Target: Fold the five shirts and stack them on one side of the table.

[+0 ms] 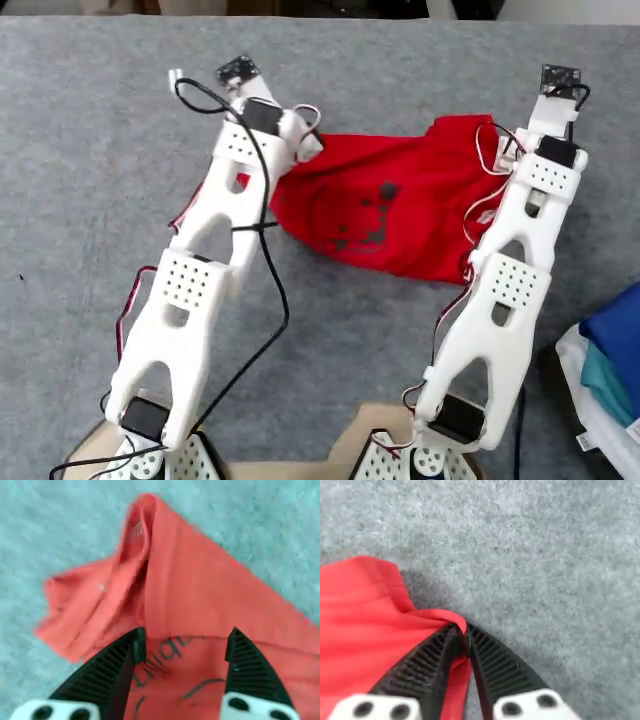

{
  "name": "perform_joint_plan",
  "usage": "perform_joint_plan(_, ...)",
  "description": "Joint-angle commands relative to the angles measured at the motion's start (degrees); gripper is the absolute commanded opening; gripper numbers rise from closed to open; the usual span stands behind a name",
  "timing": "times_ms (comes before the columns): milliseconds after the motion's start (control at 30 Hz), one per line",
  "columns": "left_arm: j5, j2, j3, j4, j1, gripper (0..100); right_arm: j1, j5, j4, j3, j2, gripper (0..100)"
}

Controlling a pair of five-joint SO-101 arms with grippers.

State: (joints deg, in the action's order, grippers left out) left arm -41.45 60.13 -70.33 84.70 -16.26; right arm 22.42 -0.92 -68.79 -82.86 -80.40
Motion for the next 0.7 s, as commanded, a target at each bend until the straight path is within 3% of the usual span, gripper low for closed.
perform_joint_plan(0, -5.2, -1.2, -3.0, 1.5, -0.3, 26, 1.5, 0.4, -0.6, -4.4, -0.3, 0.6)
perform_joint_plan(233, -8.8, 2.0, -7.6, 4.0, -0.6, 26, 1.5, 0.4, -0.8, -7.7, -2.3, 0.6)
perform_joint_plan(433, -9.2, 7.7, -8.1, -2.0, -0.6, 26, 1.0, 0.4, -1.5, -7.8, -2.4, 0.6)
perform_joint_plan(667, -8.0, 8.0, -8.2, -3.9, -0.2, 17, 0.9, 0.4, -1.5, -7.8, -2.4, 0.6)
